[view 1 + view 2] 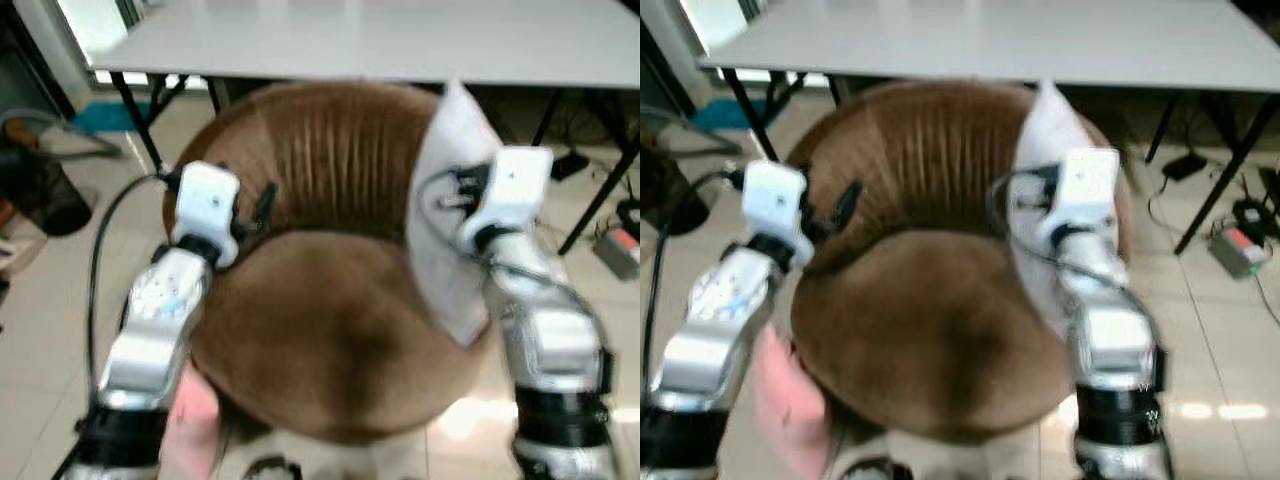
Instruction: Move the pillow to the sofa from floor
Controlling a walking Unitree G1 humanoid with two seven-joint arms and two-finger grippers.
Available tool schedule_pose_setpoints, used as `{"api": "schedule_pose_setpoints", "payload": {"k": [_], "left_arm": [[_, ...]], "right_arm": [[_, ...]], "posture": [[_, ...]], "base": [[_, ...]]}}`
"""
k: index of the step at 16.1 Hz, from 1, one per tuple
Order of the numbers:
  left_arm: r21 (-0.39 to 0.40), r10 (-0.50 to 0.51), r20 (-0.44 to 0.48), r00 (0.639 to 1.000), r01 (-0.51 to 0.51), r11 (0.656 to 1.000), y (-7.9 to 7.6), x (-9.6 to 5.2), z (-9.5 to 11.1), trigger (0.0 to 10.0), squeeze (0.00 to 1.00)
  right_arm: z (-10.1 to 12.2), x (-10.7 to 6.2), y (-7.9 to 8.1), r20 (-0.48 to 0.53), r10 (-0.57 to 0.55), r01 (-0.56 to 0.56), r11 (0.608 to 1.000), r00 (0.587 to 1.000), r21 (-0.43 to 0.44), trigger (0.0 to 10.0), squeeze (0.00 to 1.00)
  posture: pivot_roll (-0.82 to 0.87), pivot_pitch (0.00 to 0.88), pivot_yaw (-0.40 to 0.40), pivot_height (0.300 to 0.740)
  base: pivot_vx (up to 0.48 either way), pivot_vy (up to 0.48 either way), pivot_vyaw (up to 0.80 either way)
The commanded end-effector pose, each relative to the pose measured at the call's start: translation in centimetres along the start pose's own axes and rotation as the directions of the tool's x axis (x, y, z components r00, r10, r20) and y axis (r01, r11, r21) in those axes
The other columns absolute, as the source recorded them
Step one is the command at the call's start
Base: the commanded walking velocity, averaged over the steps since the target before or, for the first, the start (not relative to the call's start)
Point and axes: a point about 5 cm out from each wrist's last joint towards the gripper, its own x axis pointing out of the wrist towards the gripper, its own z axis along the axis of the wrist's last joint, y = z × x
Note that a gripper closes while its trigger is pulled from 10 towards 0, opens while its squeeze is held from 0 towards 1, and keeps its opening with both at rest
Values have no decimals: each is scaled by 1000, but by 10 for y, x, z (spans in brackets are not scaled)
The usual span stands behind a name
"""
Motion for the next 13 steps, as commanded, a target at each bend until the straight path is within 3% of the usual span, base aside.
{"api": "schedule_pose_setpoints", "payload": {"k": [1, 3, 13], "left_arm": [[17, -2, -5, 1000, 2, 1000, 0, 0, 2, 10000, 0], [51, -16, -37, 999, 17, 999, -2, -1, -3, 10000, 0], [55, -130, -110, 985, 136, 989, -4, -23, -15, 10000, 0]], "right_arm": [[11, -1, 4, 64, 26, -26, 1000, 998, -4, 10000, 0], [8, -2, 5, 57, 32, -32, 999, 998, 2, 10000, 0], [0, 4, 5, 49, 123, -122, 992, 991, -15, 10000, 0]], "posture": [[-4, 61, 69, 740], [9, 61, 65, 740], [41, 96, 48, 740]], "base": [[0, 0, 0], [0, 0, 0], [0, 0, 0]]}}
